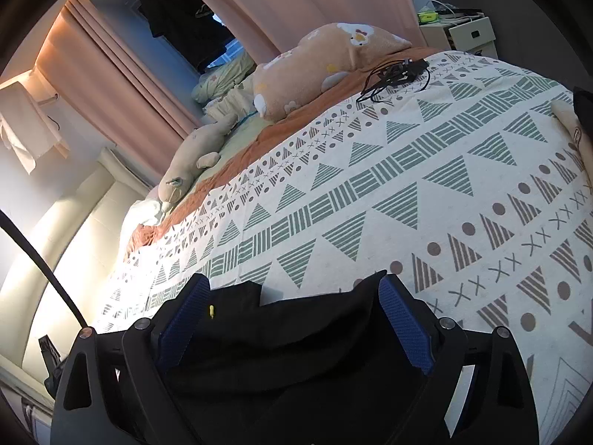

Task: Fold large clothes
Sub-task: 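Lay the hem down, open both tools, and smooth with the right tool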

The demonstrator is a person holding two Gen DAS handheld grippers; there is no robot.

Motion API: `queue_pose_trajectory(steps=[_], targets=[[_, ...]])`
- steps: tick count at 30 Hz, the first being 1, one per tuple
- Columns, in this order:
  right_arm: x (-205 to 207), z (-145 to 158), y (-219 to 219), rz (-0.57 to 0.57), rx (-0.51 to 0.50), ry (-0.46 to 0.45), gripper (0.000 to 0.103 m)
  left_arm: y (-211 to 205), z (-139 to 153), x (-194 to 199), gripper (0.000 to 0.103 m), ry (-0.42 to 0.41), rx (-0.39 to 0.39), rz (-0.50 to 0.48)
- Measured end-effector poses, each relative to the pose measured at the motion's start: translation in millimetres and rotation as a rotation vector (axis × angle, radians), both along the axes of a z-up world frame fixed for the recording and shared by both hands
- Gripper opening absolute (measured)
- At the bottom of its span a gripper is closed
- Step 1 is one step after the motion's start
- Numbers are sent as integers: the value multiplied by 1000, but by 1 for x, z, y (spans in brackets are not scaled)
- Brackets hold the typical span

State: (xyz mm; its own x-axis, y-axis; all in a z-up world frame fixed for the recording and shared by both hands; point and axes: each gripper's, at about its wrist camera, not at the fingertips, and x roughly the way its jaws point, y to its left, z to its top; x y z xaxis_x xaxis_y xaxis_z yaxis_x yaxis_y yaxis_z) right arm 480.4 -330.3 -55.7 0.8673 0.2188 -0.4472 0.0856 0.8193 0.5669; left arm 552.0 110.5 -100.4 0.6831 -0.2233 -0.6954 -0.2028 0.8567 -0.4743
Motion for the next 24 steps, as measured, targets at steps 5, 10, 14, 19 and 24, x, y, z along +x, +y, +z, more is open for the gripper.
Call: queue_pose_trajectory(steps=[5,10,14,19,24], targets=[[-18,0,3,5,-38,21,92,0,3,-13,103,5,-1,-1],[-37,-2,29,47,-97,60,92,2,3,-44,103,-11,40,26],[-41,-4,58,104,-146,108,92,8,-4,-69,103,-13,20,29],[-40,-1,111,195,-248,159,92,14,-16,-101,102,-3,21,37],[-40,0,168,304,-350,196,92,22,-30,-126,87,22,4,47]])
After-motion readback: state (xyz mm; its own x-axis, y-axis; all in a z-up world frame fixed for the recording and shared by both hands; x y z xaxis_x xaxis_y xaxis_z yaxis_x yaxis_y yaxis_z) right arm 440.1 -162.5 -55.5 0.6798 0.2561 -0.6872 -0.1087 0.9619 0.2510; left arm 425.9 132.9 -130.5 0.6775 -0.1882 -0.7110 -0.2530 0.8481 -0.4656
